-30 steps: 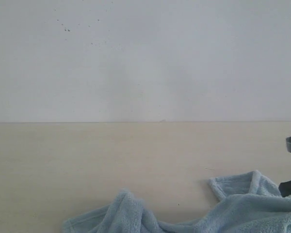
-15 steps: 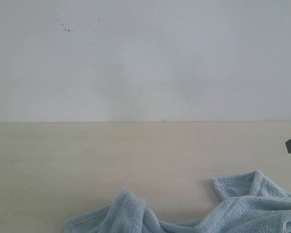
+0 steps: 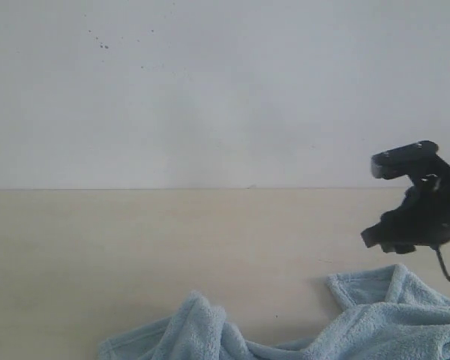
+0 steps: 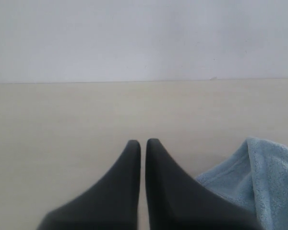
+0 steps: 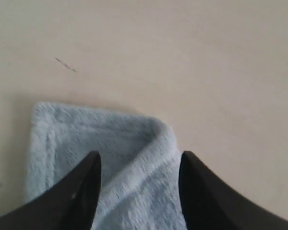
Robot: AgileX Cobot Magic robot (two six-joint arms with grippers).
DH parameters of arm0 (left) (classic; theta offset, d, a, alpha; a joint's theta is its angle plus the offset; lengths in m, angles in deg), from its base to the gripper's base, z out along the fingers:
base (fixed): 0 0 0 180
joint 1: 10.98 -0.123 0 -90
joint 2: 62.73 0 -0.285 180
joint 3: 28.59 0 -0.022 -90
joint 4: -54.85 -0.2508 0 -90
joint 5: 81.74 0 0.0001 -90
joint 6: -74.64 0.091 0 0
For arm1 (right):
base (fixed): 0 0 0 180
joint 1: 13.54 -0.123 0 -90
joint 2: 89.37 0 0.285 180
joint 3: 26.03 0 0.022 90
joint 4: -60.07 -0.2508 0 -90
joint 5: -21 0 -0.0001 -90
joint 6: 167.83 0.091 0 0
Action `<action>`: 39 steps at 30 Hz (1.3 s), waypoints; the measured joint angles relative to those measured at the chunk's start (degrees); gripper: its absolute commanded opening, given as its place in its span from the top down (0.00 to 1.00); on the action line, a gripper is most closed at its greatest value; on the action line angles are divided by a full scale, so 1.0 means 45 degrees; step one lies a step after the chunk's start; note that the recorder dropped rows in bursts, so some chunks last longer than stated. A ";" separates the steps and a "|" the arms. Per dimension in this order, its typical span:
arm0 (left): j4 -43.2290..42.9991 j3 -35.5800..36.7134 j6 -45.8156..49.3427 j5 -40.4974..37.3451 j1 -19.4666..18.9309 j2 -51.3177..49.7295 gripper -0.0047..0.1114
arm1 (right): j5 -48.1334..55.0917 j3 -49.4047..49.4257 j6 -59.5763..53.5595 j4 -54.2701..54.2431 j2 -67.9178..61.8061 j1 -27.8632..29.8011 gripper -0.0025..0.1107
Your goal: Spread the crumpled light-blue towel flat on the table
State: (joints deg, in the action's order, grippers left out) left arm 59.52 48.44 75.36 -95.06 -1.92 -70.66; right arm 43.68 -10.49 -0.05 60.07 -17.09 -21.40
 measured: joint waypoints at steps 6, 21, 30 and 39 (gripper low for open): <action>0.0000 0.0000 0.0000 0.0000 0.0000 0.0000 0.93 | 0.0680 -0.1951 -0.0111 0.0000 -0.1549 -0.0622 0.55; 0.0000 0.0000 0.0000 0.0000 0.0000 0.0000 0.93 | 0.1363 -0.2390 -0.1025 0.0000 -0.3548 -0.1947 0.55; 0.0000 0.0000 0.0000 0.0000 0.0000 0.0000 0.93 | 0.0876 -0.2502 -0.1076 0.0000 -0.4085 -0.1941 0.55; 0.0000 0.0000 0.0000 0.0000 0.0000 0.0000 0.93 | 0.0464 -0.2522 -0.0663 0.0000 -0.4409 -0.1941 0.97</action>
State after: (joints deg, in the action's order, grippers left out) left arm 59.52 48.44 75.36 -95.06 -1.92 -70.66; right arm 45.77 -21.84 -3.03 60.07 -36.93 -30.13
